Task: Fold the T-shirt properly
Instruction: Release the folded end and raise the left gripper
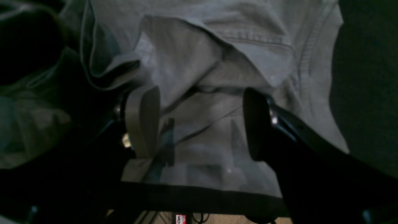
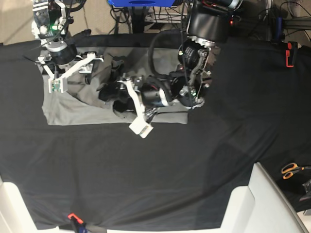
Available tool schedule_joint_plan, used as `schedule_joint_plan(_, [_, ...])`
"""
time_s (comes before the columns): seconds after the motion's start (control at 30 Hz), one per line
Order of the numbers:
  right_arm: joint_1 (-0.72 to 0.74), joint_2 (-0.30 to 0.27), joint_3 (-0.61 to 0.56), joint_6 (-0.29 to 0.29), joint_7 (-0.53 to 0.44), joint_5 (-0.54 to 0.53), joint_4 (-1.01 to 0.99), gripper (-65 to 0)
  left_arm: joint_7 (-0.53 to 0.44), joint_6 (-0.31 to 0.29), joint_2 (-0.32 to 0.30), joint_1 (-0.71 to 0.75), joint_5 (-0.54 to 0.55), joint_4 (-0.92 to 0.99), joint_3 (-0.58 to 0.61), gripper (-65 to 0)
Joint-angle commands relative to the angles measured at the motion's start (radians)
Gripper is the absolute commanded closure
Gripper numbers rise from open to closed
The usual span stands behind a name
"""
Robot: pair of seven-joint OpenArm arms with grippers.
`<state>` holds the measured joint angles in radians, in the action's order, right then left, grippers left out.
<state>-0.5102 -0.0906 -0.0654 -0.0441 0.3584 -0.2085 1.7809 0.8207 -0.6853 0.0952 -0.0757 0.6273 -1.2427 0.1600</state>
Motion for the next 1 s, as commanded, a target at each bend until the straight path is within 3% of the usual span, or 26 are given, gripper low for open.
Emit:
schedule_joint_plan(0.0, [0.002,0.001,0.006,0.002,-0.025,0.001,0.021,-39.2,-0.019,-0.013,0.011,-0.029,0.021,-0.022,0.000,-38.7])
schedule_joint_plan(0.23, [0.011,0.002,0.011,-0.006,-0.025,0.001,0.023,-39.2,-0.019,-0.013,0.022,-0.106,0.151,-0.012,0.135,-38.7])
schedule_joint_plan(0.4, [0.012,-0.004,0.009,-0.069,-0.025,0.001,0.035,-39.2,-0.019,-0.013,0.016,-0.192,0.242,-0.024,0.155,-38.7])
schedule_joint_plan(0.5, [0.008,-0.005,0.009,-0.069,-0.025,0.001,0.075,-39.2,-0.019,-0.013,-0.071,-0.226,0.311,-0.033,0.123,-38.0])
schedule_joint_plan(0.57, [0.006,-0.013,0.005,-0.067,-0.022,0.001,0.107,-39.2,-0.022,-0.013,-0.170,-0.212,0.346,-0.067,0.063,-35.4])
schedule_joint_plan(0.6, [0.006,-0.031,-0.001,-0.067,-0.022,0.001,0.122,-39.2,-0.025,-0.013,-0.217,-0.187,0.354,-0.084,0.023,-30.8])
schedule_joint_plan(0.7, [0.017,-0.054,-0.066,-0.067,-0.020,0.001,0.152,-39.0,-0.025,-0.013,-0.349,-0.078,0.348,-0.130,-0.153,-5.1])
schedule_joint_plan(0.73, [0.023,-0.062,-0.092,-0.067,-0.020,0.001,0.156,-39.0,-0.025,-0.013,-0.381,-0.037,0.348,-0.134,-0.213,0.0])
schedule_joint_plan(0.87, [0.086,-0.074,-0.262,-0.067,-0.019,0.001,0.159,-37.7,-0.025,-0.013,-0.481,0.149,0.343,-0.125,-0.512,0.0])
schedule_joint_plan(0.97, [0.150,-0.070,-0.397,-0.075,0.032,0.001,0.156,-24.6,-0.025,-0.013,-0.506,0.256,0.260,-0.125,-0.670,0.0])
